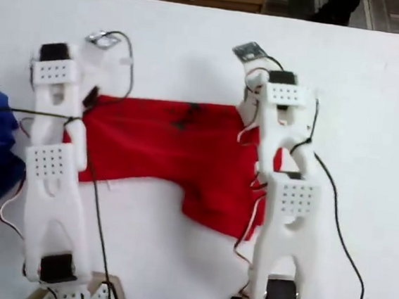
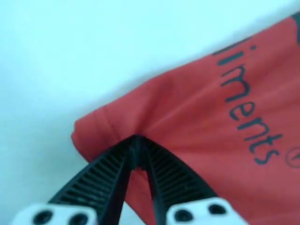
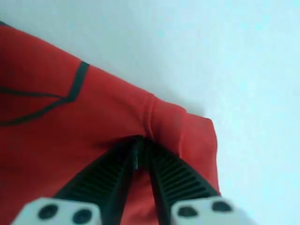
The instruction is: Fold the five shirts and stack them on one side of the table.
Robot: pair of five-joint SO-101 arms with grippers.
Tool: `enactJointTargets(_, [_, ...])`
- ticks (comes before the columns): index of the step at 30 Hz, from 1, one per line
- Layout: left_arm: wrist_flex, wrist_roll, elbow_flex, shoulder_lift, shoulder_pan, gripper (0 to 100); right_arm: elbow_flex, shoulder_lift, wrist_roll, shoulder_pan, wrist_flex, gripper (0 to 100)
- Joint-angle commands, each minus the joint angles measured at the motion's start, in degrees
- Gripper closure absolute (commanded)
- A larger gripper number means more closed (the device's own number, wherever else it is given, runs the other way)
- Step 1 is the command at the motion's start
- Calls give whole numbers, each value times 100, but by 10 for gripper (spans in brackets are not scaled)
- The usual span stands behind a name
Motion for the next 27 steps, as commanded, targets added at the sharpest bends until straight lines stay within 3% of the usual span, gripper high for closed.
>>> enactJointTargets(1, [-211,-26,-110,-44,-642,976,-1451,585,-26,-207,400,978])
enactJointTargets(6, [-220,-9,-136,-149,-651,976,-3235,1191,-26,-215,1086,978])
enactJointTargets(11, [334,26,-374,-580,-290,976,-4589,1218,-35,-207,2018,978])
enactJointTargets(15, [343,475,4,-1240,-149,976,-5160,1191,-35,-189,2387,978])
enactJointTargets(20, [343,492,2299,-2866,53,976,-4563,690,-264,22,2404,978])
enactJointTargets(23, [220,299,4233,-4062,167,976,-3147,-295,-360,92,2404,978])
enactJointTargets(27, [-1178,-88,7116,-5319,62,976,-484,-2026,-352,-189,2343,978])
